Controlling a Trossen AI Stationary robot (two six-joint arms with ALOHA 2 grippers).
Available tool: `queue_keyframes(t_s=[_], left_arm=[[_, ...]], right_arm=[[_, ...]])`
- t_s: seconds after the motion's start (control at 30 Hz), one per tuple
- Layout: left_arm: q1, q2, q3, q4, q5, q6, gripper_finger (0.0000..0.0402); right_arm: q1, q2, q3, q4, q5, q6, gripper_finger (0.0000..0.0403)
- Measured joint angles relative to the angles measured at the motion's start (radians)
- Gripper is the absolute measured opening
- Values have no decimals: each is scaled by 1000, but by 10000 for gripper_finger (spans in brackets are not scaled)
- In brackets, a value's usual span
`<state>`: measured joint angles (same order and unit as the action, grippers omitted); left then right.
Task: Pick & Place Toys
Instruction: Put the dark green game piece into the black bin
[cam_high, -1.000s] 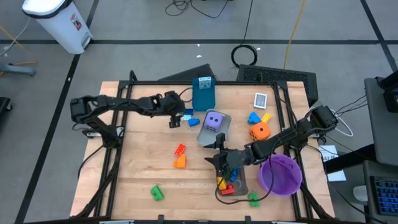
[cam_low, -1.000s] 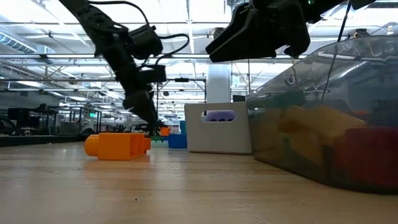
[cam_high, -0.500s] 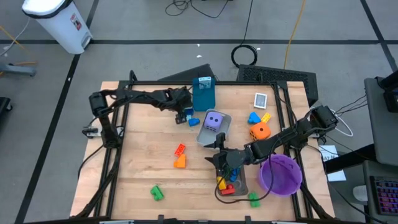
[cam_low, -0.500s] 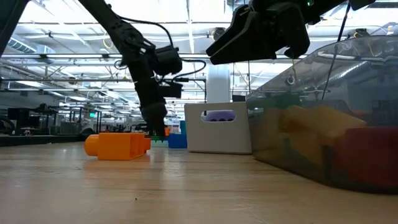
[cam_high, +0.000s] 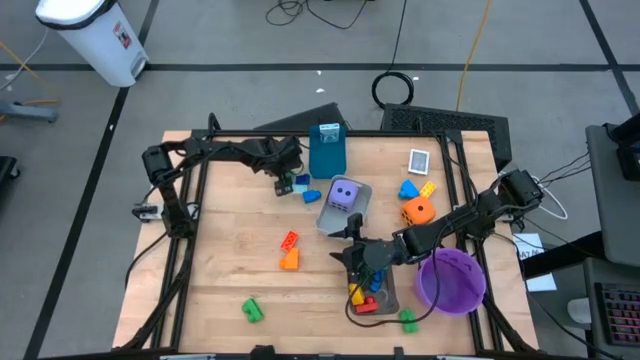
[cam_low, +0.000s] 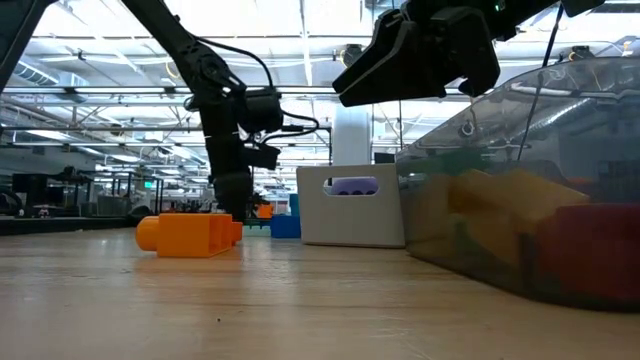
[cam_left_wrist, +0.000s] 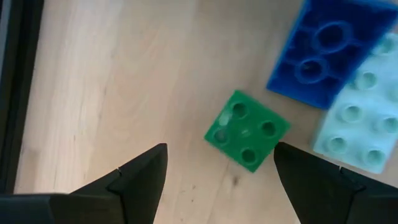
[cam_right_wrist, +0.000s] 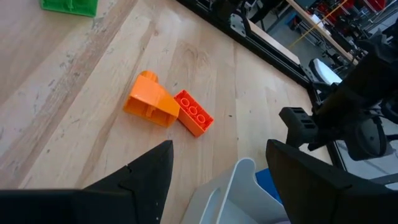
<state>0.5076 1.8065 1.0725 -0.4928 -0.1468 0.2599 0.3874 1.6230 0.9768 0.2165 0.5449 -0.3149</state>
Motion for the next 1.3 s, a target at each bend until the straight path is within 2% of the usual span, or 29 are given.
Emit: queue_keyframes(t_s=[0.43,0.6,0.83,1.07,1.3], left_arm=[[-6,0,0,35,27,303,301],[-6,0,0,34,54,310,301],[-6,0,0,34,61,303,301],[-6,0,0,33,90,283,299],[-4,0,0,31,100,281,254]], right_arm=[[-2,0,0,2,0,-3,251],[-7,0,0,4,-8,-13,251],[-36,0,0,33,-130,-7,251],[-48,0,0,45,-132,6,251],[-48,0,0,45,-132,7,251]])
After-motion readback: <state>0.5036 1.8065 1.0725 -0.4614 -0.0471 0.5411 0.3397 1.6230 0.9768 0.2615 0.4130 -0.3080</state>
